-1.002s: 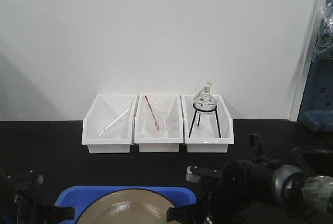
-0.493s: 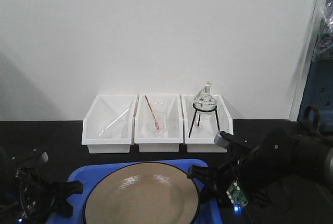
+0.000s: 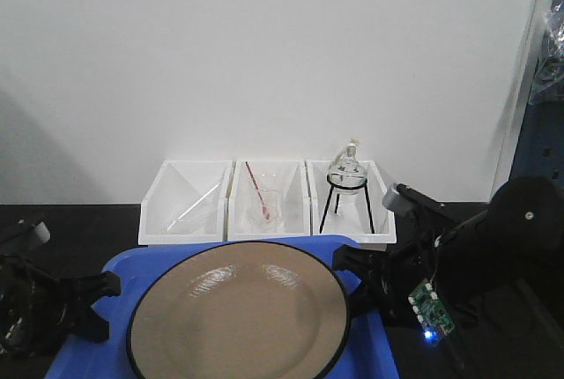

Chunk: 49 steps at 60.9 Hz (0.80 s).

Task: Place disk in tray to left cabinet
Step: 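Lift the blue tray holding the plate with both grippers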

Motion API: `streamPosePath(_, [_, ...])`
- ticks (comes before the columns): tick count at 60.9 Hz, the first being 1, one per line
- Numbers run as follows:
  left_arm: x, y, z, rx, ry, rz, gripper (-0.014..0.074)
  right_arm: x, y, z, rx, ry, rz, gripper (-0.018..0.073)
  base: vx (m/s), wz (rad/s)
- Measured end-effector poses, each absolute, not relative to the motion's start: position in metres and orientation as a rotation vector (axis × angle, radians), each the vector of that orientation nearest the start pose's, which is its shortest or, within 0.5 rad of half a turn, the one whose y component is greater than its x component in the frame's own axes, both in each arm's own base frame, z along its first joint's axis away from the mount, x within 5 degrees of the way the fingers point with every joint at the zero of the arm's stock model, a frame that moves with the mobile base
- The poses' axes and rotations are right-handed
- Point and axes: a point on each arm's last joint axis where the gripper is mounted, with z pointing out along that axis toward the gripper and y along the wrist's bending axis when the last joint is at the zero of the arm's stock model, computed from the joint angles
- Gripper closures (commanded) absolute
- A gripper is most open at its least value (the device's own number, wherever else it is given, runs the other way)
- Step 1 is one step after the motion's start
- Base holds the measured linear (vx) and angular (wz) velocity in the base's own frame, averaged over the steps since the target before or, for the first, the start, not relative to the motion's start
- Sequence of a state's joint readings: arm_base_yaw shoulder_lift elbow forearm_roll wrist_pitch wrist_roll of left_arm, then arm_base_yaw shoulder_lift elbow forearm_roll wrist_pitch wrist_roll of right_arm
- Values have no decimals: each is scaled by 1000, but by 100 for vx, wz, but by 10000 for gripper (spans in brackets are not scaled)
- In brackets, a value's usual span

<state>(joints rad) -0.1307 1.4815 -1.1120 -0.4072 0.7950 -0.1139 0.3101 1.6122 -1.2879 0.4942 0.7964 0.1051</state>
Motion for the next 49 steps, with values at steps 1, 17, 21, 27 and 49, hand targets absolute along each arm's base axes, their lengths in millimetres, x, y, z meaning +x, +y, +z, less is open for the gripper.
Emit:
streamPosePath(1, [298, -65, 286, -260, 2633, -560, 597, 320, 135, 298, 62, 2617, 736, 566, 0, 0])
streamPosePath(17, [296, -66, 320, -250, 2625, -572, 597, 315, 133, 303, 60, 2625, 754, 565, 0, 0])
streamPosePath(21, [297, -65, 329, -249, 2615, -574, 597, 315, 134, 303, 68, 2630, 767, 565, 0, 0])
streamPosePath(27, [298, -65, 339, -252, 2605, -577, 597, 313, 134, 305, 65, 2654, 783, 565, 0, 0])
streamPosePath(49, [289, -62, 354, -248, 2562, -568, 597, 319, 135, 346, 4, 2581, 814, 565, 0, 0])
